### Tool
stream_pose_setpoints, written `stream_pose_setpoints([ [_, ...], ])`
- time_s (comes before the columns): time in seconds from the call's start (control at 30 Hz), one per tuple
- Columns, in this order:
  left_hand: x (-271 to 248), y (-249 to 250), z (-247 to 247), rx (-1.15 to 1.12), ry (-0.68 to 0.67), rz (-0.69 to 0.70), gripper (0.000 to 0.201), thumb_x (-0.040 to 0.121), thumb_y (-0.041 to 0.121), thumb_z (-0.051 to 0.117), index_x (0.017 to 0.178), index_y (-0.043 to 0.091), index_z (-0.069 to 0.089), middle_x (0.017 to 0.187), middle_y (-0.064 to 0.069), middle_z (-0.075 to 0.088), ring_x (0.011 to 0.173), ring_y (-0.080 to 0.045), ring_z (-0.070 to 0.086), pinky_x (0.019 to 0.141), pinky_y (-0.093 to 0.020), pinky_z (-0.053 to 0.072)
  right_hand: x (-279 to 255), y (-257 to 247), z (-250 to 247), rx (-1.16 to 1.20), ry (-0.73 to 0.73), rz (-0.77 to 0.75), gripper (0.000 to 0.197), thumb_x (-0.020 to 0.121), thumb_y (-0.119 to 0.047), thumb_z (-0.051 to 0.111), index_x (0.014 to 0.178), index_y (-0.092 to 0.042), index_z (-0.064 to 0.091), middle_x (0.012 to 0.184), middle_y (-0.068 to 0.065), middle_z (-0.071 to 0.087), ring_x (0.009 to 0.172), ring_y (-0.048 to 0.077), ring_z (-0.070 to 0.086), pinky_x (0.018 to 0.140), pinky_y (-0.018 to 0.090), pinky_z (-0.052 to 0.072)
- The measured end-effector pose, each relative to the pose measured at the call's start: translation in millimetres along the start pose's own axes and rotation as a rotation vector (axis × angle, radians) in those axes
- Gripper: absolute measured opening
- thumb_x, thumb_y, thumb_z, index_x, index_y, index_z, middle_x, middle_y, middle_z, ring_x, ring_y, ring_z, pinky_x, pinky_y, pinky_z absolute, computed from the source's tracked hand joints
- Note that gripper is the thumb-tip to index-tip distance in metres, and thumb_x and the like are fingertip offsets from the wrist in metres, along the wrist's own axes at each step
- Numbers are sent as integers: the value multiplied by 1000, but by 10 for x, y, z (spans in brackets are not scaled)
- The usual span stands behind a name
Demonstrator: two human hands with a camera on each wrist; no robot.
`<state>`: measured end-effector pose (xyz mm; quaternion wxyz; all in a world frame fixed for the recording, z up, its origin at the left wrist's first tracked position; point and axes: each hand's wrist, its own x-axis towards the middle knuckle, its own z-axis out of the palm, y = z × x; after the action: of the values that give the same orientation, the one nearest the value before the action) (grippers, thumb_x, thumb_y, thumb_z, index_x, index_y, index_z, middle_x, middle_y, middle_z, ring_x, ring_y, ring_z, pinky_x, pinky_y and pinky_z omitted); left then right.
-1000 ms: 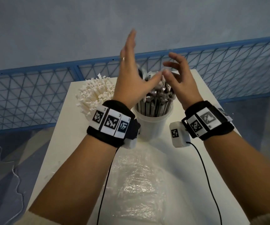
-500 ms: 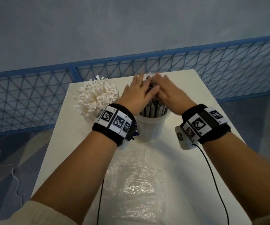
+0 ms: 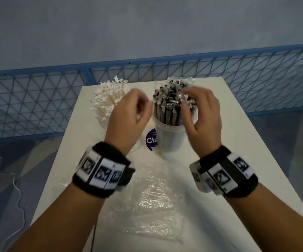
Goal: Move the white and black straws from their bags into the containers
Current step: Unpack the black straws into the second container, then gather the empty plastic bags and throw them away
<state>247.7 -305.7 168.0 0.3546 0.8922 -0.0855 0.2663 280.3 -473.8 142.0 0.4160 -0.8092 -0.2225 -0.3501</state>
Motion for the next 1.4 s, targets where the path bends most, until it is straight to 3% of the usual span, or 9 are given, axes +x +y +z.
stream_pose_setpoints([
  [0.13, -578, -540, 66, 274, -529, -178, 21, 90, 20, 60, 108, 8, 61, 102, -8, 64, 95, -26, 61, 81, -33, 46, -556, -170, 290, 107, -209, -95, 21, 88, -16, 49, 105, -10, 59, 104, 3, 58, 100, 14, 49, 89, 28, 38],
  [0.3, -1077, -1085, 208, 550, -1079, -382, 94, 81, 34, 70, 150, 10, 10, 156, -11, 22, 143, -25, 24, 115, -38, 21, -1102, -84, 825, -112, -1036, 94, 64, 85, -30, 61, 140, -9, 35, 149, 13, 32, 135, 28, 35, 109, 47, 32],
  [0.43, -1239, -1195, 225, 772, -1219, -312, 120, 68, 43, 80, 150, 12, -3, 159, -9, 11, 146, -25, 12, 118, -52, 4, -1323, -59, 954, -433, -1465, 150, 106, 75, -52, 68, 149, -21, -1, 159, 1, 3, 146, 24, 3, 115, 52, 3],
  [0.63, -1267, -1149, 175, 871, -1269, -138, 72, 73, 38, 77, 131, 14, 43, 134, -8, 46, 129, -27, 40, 117, -52, 4, -1364, -139, 1016, -464, -1441, 153, 88, 67, -46, 77, 137, -20, 32, 136, 4, 41, 127, 25, 38, 108, 43, 28],
  [0.97, -1288, -1074, -298, 867, -638, 165, 58, 78, 41, 69, 128, 20, 49, 145, -10, 40, 142, -31, 23, 107, -58, -12, -1355, -436, 1165, 96, -1280, 572, 6, 82, -15, 68, 88, -16, 69, 89, 2, 73, 58, -3, 63, 76, 19, 50],
  [1.07, -1395, -1173, -644, 525, 47, -17, 79, 64, 50, 72, 132, 20, 43, 141, -14, 40, 138, -27, 25, 108, -61, 18, -1338, -517, 1155, 259, -1095, 669, 13, 83, -18, 68, 77, -28, 63, 80, -5, 69, 56, -3, 62, 72, 17, 49],
  [1.13, -1466, -1251, -894, 79, 258, -397, 93, 66, 41, 78, 141, 12, 30, 147, -16, 29, 136, -18, 23, 109, -39, 23, -1309, -608, 1161, 347, -1007, 718, 11, 84, -16, 67, 80, -25, 62, 77, -6, 66, 57, -2, 63, 62, 13, 48],
  [1.27, -1654, -1486, -1029, -664, -30, -1182, 109, 70, 41, 74, 150, 21, 4, 153, -10, 26, 136, -25, 36, 107, -41, 35, -1303, -772, 1228, 488, -886, 833, 9, 84, -13, 66, 79, -18, 60, 74, -3, 63, 58, 4, 62, 58, 16, 50],
  [1.4, -1748, -1689, -993, -880, -113, -1147, 61, 83, 14, 66, 136, 7, 38, 115, -17, 64, 92, -22, 66, 79, -34, 55, -1383, -953, 1318, 552, -882, 950, 8, 88, -20, 61, 85, -15, 56, 77, -3, 56, 61, 9, 55, 66, 27, 52],
])
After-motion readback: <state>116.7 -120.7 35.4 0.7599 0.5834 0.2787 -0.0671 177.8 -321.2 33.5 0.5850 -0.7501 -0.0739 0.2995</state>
